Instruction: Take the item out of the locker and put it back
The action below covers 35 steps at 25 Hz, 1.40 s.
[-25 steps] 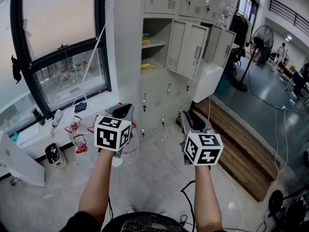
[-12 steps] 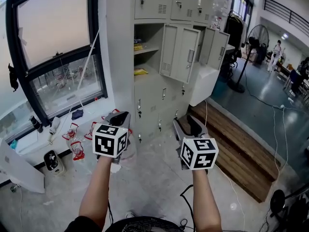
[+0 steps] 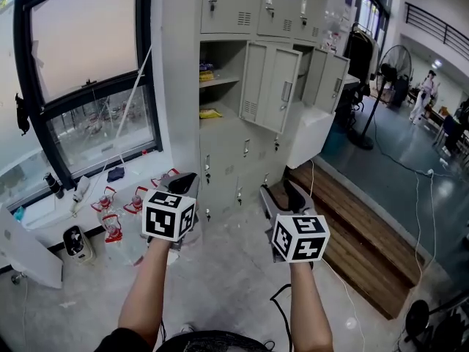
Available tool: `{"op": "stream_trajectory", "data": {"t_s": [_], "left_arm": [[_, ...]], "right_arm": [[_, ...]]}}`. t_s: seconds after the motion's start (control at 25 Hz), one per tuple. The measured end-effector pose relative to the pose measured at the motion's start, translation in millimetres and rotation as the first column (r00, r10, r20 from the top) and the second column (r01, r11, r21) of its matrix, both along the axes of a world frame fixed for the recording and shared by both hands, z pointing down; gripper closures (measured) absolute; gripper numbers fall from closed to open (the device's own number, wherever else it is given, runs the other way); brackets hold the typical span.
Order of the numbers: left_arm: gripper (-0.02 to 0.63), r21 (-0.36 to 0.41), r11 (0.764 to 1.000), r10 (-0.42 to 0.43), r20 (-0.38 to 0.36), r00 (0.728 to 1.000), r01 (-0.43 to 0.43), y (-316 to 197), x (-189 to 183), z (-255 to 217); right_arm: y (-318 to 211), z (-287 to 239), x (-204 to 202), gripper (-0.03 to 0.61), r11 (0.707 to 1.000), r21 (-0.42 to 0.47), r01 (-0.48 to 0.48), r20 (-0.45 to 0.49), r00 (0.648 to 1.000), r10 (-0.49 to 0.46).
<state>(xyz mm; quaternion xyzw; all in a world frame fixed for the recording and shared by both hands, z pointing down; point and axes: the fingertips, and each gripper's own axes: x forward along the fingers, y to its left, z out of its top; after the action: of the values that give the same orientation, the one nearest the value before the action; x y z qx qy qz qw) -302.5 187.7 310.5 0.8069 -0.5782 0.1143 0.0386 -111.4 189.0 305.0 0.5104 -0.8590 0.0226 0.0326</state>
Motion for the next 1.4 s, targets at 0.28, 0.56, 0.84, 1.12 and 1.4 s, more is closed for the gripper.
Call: {"op": "stream_trajectory", "data": {"t_s": [0.28,0.56,0.84,1.12,1.4], "left_arm": [[0.614,0.002,0.999,-0.042,-0.002,0.999,0.042,-4,19,2],[0.614,-0.014,0.996,-0.090,0.013,0.996,0.090,1,18,11],[0.614,-0.009,0.994,-0.110,0.011,0.994,0.110,-15,9,9],[0.614,-0.012,0.993,-0.118,0.007,0.993,0.118,-60,-3,19],[0.614,-0.016,0.989,-0.146,0.000,0.989,0.146,-124,-35,21]], "right_arm": [[-10,4,18,0.279,0.999,-0.007,0.053,-0.005,0.999,-0.053],[-15,11,18,0.267,0.994,-0.018,0.107,-0.005,0.994,-0.107],[-30,13,10,0.258,0.991,-0.023,0.134,-0.005,0.991,-0.134],[-77,20,-6,0.256,0.988,-0.026,0.149,-0.014,0.989,-0.150],[-146,22,-41,0.256,0.983,-0.037,0.182,-0.024,0.983,-0.183]]}}
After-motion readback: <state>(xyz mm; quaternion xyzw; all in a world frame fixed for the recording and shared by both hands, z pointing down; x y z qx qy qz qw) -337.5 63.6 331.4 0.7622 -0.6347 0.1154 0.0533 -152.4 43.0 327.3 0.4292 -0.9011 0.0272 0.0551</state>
